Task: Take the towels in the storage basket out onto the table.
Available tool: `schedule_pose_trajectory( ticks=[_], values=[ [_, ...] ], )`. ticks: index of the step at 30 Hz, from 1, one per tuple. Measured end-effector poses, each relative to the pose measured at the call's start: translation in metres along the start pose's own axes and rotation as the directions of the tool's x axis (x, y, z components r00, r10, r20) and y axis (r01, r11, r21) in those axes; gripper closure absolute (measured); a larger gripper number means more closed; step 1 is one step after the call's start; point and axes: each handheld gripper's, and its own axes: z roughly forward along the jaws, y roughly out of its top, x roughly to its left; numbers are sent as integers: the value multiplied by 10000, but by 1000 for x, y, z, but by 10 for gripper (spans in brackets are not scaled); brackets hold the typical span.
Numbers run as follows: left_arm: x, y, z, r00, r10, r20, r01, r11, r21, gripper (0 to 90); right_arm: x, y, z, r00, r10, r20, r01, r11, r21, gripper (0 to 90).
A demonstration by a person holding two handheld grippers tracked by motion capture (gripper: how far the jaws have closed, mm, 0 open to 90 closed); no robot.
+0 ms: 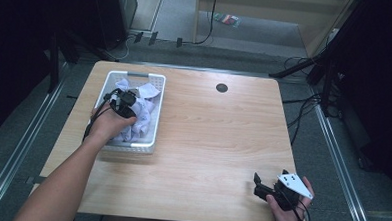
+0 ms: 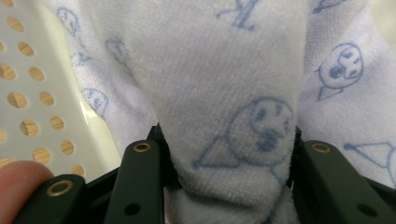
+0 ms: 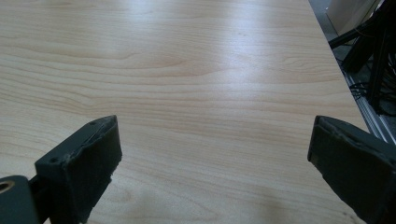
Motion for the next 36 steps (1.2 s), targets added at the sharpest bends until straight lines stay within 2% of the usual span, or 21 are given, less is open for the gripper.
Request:
schedule_pose_trajectory(
  ticks=[4, 7, 11, 12, 14, 19, 24, 26, 36],
  values=[
    [13, -3, -11, 9959, -535, 734, 554, 9982, -243, 604, -1, 0, 0, 10000, 46, -47, -46, 10000, -2, 28],
    [17, -5, -18, 9947, -573, 854, 600, 9977, -299, 605, -1, 0, 0, 10000, 64, -64, -64, 10000, -23, 28],
    [24, -6, -38, 9956, -485, 804, 525, 9975, -482, 605, 0, 0, 0, 10000, 13, -52, -13, 10000, -12, 28],
    [26, -6, -49, 9959, -441, 795, 495, 9965, -674, 604, 0, 0, 0, 10000, 7, -26, -7, 10000, 8, 28],
    [27, -6, -55, 9950, -522, 849, 591, 9950, -807, 604, 0, 0, 0, 10000, 2, -5, -2, 10000, 9, 28],
    [29, -5, -78, 9963, -392, 758, 464, 9944, -948, 603, 0, 0, 0, 10000, -10, -7, 10, 10000, 13, 28],
    [29, 1, -101, 9972, -384, 642, 474, 9883, -1452, 602, 0, 0, 0, 10000, -9, 4, 9, 10000, -33, 28],
    [26, 4, -112, 9974, -258, 680, 362, 9870, -1567, 602, 0, 0, 0, 10000, -12, 23, 12, 10000, -13, 28],
    [13, 15, -138, 9986, 145, 505, -47, 9821, -1883, 600, 0, 0, 0, 10000, -27, 2, 27, 10000, -4, 28]
  ],
)
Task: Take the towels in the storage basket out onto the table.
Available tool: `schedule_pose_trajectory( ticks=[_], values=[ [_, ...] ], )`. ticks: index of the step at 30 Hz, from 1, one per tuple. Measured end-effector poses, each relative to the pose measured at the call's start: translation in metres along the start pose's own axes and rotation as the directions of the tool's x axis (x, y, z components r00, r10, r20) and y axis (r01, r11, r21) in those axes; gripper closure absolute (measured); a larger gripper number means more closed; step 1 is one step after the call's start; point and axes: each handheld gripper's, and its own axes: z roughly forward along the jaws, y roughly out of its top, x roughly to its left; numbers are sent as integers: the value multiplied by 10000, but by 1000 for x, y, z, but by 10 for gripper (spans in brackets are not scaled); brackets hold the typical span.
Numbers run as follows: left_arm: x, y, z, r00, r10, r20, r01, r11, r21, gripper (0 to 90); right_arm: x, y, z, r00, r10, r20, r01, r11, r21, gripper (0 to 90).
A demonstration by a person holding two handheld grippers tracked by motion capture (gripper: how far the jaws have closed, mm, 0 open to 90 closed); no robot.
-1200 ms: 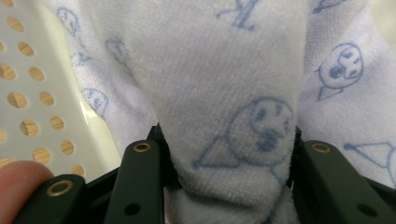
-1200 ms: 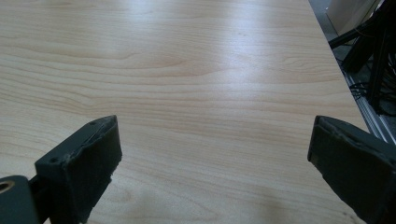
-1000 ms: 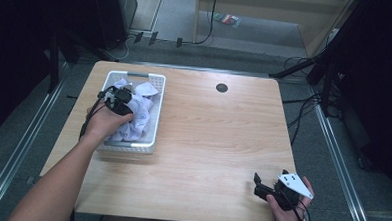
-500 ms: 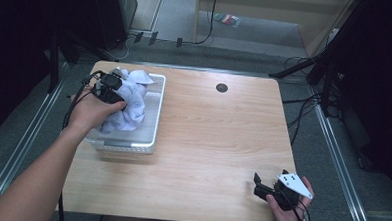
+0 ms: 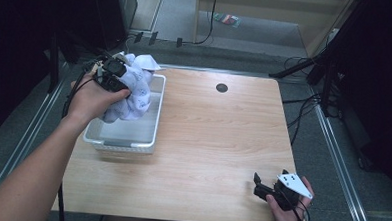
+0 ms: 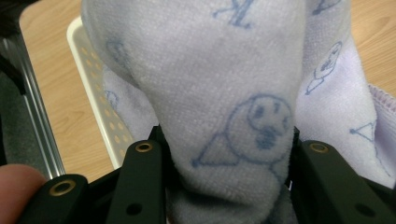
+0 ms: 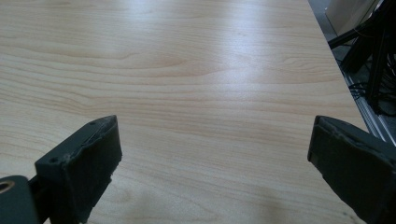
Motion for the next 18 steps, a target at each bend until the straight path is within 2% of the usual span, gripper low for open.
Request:
schedule_pose_trajectory(
  ticks=[2, 7, 8, 13, 14, 15, 16, 17, 18],
  values=[
    [-7, 6, -7, 9998, 195, 40, -194, 9998, -105, 599, 0, 0, 0, 10000, 10, -8, -10, 10000, -2, 28],
    [-20, 12, -12, 9991, 393, 164, -390, 9990, -237, 599, 0, 0, 0, 10000, -2, -25, 2, 10000, 3, 28],
    [-29, 16, -13, 9980, 604, 207, -598, 9979, -264, 599, 0, 0, 0, 10000, 3, -37, -3, 10000, 3, 28],
    [-43, 23, -13, 9963, 748, 425, -733, 9967, -355, 598, 0, 0, 0, 10000, 20, -47, -20, 10000, -7, 28],
    [-51, 27, -13, 9946, 931, 467, -915, 9952, -352, 597, 0, 0, 0, 10000, 19, -37, -19, 10000, -22, 28],
    [-51, 27, -13, 9946, 931, 467, -915, 9952, -352, 597, 0, 0, 0, 10000, 19, -37, -19, 10000, -22, 28],
    [-60, 31, -12, 9930, 1052, 541, -1033, 9939, -380, 597, 0, 0, 0, 10000, 19, -34, -19, 10000, -25, 28],
    [-60, 31, -12, 9930, 1052, 541, -1033, 9939, -380, 597, 0, 0, 0, 10000, 19, -34, -19, 10000, -25, 28],
    [-68, 34, -11, 9915, 1167, 580, -1146, 9927, -388, 597, 0, 0, 0, 10000, 14, -36, -14, 10000, -22, 28]
  ],
)
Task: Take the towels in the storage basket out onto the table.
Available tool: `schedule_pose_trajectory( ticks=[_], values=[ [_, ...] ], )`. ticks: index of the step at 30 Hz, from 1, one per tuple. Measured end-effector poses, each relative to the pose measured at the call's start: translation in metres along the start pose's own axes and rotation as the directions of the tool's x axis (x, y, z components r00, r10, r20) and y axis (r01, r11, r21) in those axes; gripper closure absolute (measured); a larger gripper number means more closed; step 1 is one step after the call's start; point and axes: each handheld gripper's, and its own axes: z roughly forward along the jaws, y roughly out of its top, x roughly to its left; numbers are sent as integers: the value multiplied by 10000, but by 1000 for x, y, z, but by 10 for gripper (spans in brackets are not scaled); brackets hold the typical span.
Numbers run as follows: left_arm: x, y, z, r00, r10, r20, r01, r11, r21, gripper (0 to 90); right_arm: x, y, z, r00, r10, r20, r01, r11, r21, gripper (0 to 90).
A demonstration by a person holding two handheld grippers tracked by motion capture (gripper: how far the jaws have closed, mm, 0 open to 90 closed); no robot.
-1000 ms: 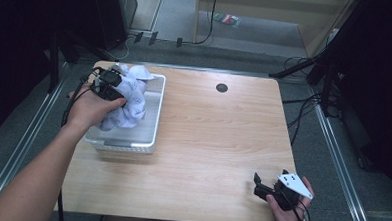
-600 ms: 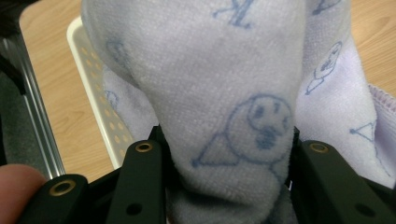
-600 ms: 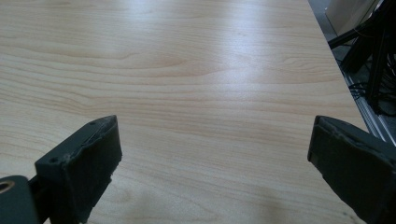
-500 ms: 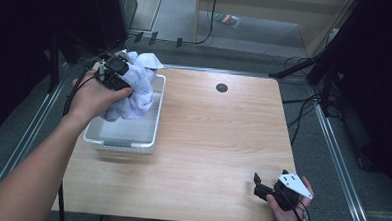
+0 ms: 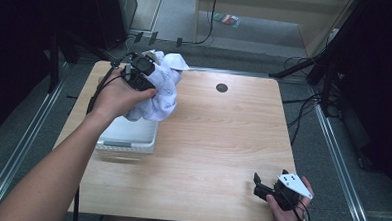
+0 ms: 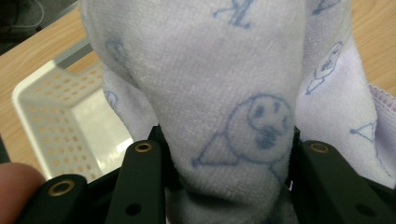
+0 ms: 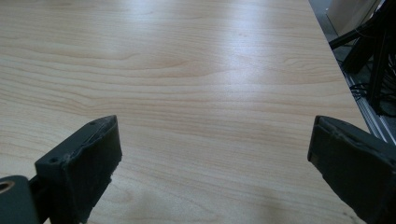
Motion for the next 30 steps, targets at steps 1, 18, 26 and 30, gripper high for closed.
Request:
schedule_pose_trajectory(
  ticks=[1, 18, 26, 30],
  values=[
    [0, 0, 0, 10000, 0, 0, 0, 10000, 0, 596, 0, 0, 0, 10000, 0, 0, 0, 10000, 0, 28],
    [-60, 23, 30, 9943, 510, 939, -506, 9987, -63, 586, -1, 0, 0, 9999, 12, -118, -13, 10000, -67, 30],
    [-84, 23, 57, 9898, 743, 1218, -771, 9969, 184, 584, -1, 0, 0, 9999, 12, -143, -13, 10000, -65, 33],
    [-95, 24, 68, 9865, 798, 1432, -840, 9962, 236, 583, -1, 0, 0, 9999, 26, -136, -27, 10000, -67, 33]
  ],
)
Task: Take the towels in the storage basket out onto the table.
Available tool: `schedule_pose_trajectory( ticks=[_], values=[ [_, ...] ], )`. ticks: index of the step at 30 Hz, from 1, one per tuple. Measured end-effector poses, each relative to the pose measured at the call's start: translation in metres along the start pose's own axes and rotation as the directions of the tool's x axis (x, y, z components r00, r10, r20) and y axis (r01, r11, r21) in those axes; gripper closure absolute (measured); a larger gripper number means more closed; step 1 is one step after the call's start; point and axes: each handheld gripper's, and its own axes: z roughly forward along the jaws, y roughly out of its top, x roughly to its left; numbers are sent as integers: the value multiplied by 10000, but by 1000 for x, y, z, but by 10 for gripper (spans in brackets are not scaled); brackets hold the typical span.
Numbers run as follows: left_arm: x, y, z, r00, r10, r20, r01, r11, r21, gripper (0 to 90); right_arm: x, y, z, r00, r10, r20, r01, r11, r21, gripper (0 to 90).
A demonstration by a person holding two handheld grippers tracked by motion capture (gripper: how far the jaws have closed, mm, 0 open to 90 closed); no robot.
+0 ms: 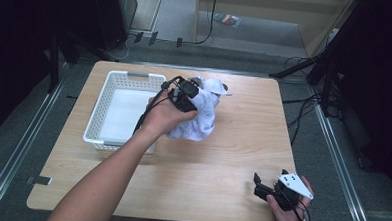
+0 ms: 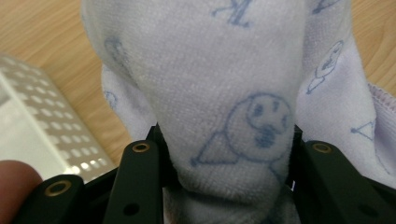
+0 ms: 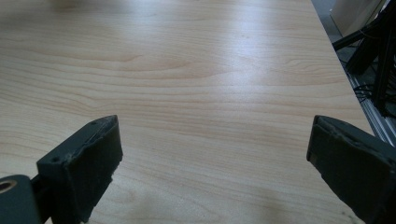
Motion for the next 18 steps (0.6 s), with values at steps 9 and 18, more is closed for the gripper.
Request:
schedule_pose_trajectory(
  ticks=[9, 18],
  values=[
    [-15, 2, 27, 9997, 17, 262, -21, 9998, 175, 572, 0, 0, 0, 10000, 6, -11, -6, 10000, -6, 34],
    [-22, -5, 59, 9985, -201, 506, 178, 9989, 441, 553, 0, 0, 0, 10000, 30, -2, -30, 10000, -6, 34]
  ],
)
